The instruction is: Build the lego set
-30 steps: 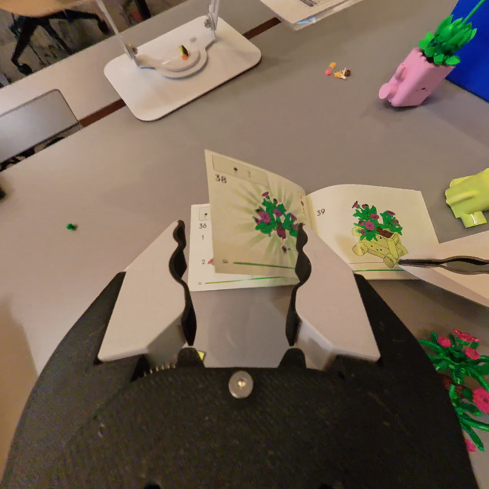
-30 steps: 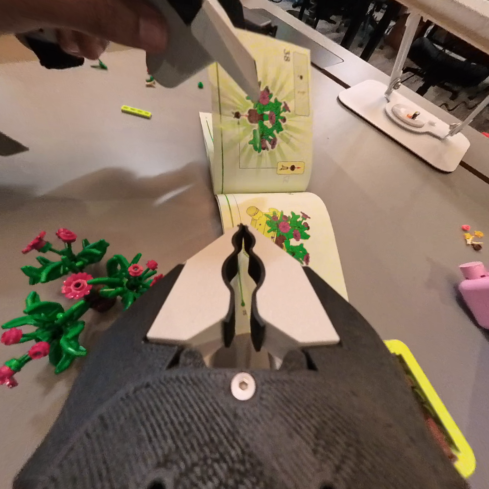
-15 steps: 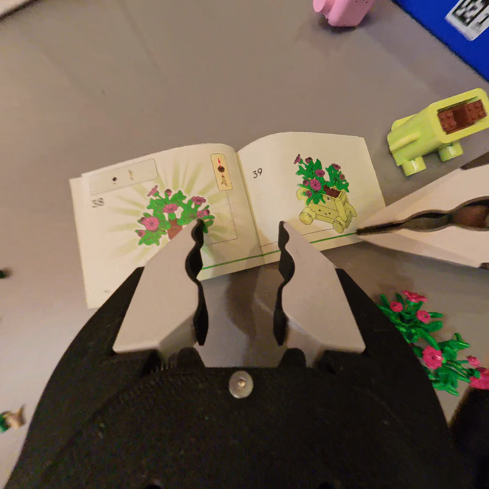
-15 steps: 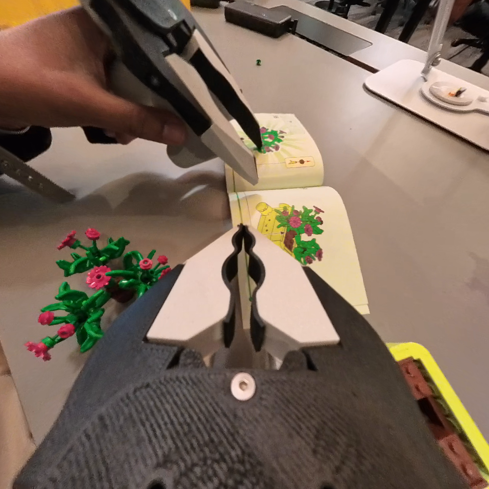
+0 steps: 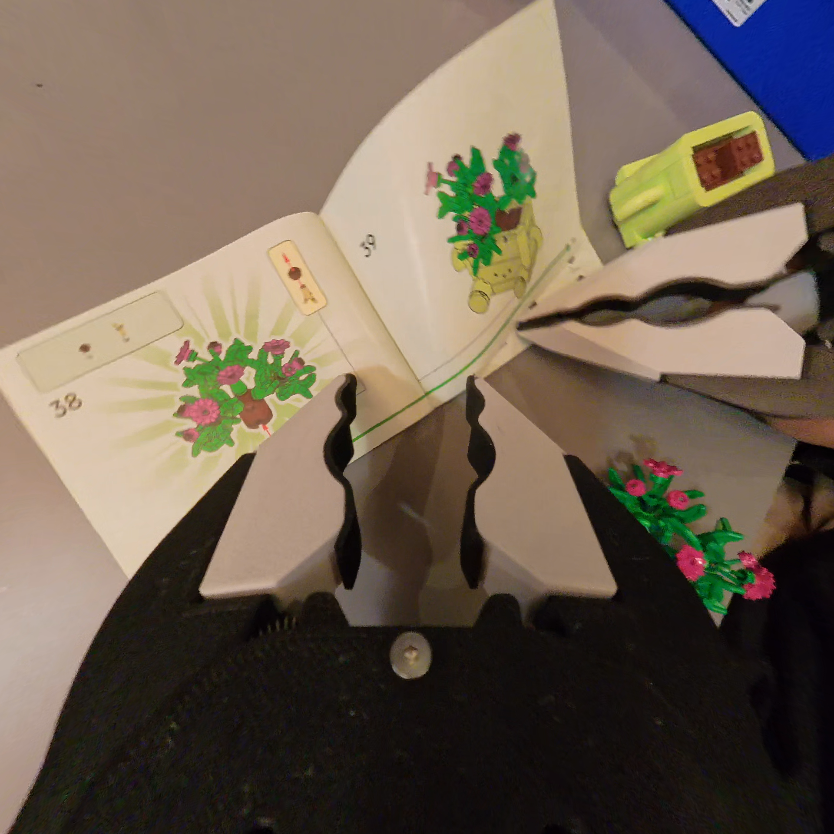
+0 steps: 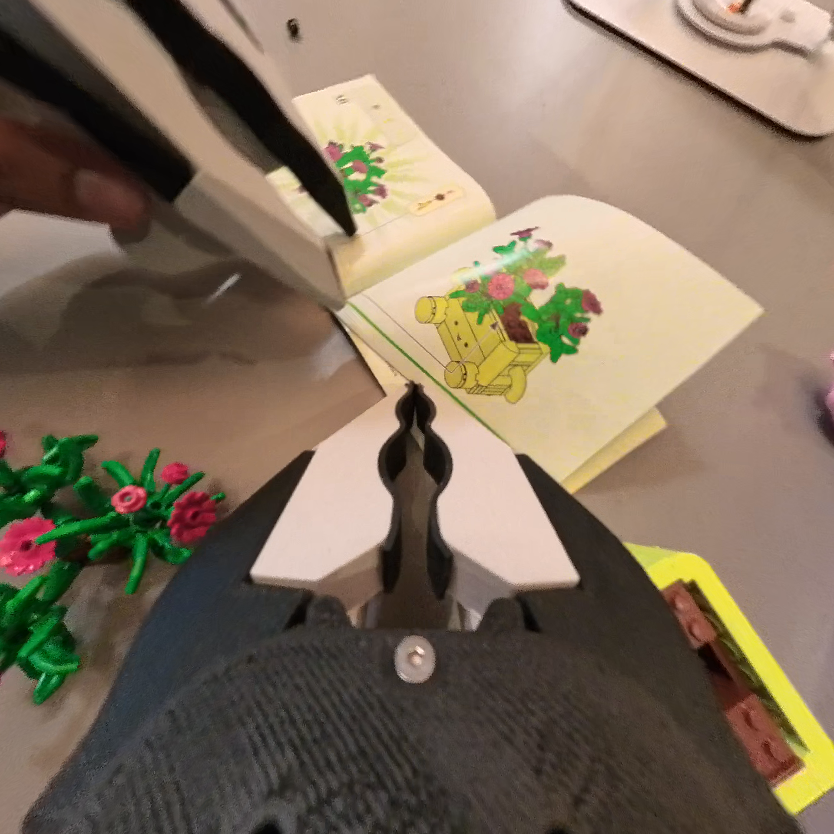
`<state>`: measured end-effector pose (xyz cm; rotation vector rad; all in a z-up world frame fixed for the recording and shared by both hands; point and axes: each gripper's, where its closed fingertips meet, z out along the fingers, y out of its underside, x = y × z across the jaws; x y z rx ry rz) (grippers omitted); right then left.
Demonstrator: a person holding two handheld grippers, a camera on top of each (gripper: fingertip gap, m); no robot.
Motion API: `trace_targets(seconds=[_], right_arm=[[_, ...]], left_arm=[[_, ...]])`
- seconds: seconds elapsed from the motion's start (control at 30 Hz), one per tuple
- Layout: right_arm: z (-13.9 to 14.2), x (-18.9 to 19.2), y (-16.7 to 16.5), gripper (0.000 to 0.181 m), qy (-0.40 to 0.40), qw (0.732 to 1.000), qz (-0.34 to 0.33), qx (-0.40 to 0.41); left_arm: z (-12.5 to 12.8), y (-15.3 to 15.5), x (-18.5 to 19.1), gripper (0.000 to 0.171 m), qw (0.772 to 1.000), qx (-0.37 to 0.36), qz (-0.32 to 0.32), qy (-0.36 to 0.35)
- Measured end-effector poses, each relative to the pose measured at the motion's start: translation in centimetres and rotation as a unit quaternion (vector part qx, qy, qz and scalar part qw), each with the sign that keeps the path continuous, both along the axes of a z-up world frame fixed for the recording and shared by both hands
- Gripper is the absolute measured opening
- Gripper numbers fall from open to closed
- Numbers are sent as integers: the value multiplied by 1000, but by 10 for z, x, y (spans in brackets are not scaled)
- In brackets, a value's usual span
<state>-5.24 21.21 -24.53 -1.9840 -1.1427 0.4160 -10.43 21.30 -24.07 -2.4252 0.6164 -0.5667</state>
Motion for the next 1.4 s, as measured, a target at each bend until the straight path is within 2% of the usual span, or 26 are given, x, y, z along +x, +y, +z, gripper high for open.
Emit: trace_targets(seconds=[0.13, 0.37, 0.6, 0.73, 0.87, 0.9, 0.93, 1.0, 1.1, 1.23, 1.4], right_arm=[[8, 7, 9, 0, 61, 997, -31, -42], [40, 14, 10, 0, 202, 976, -24, -75], [70, 18, -6, 0, 308, 946, 35, -88], [97, 44, -28, 0, 379, 921, 73, -59], [115, 125, -11, 0, 359, 927, -35, 100], [118, 142, -5, 1, 349, 926, -60, 129], [116, 153, 0, 8, 337, 928, -76, 139], [100, 156, 8, 34, 302, 943, -78, 113], [70, 143, 14, 56, 237, 968, -66, 53], [56, 133, 12, 59, 183, 980, -52, 50], [48, 131, 15, 63, 159, 985, -58, 36]], left_arm=[[2, -5, 15, 51, 999, -3, -26, -22], [7, -5, 28, 51, 998, 12, -32, -49], [17, -7, 33, 51, 997, 21, -33, -66], [30, -8, 27, 51, 997, 48, -25, -63], [47, -10, 18, 51, 993, 87, -8, -83], [48, -15, 17, 51, 993, 78, -5, -91], [48, -21, 15, 52, 993, 64, -5, -98], [51, -32, 9, 52, 992, 68, 5, -104], [52, -48, -2, 52, 990, 98, 21, -98], [47, -63, -7, 51, 984, 121, 33, -128], [48, -65, -4, 52, 976, 116, 33, -181]])
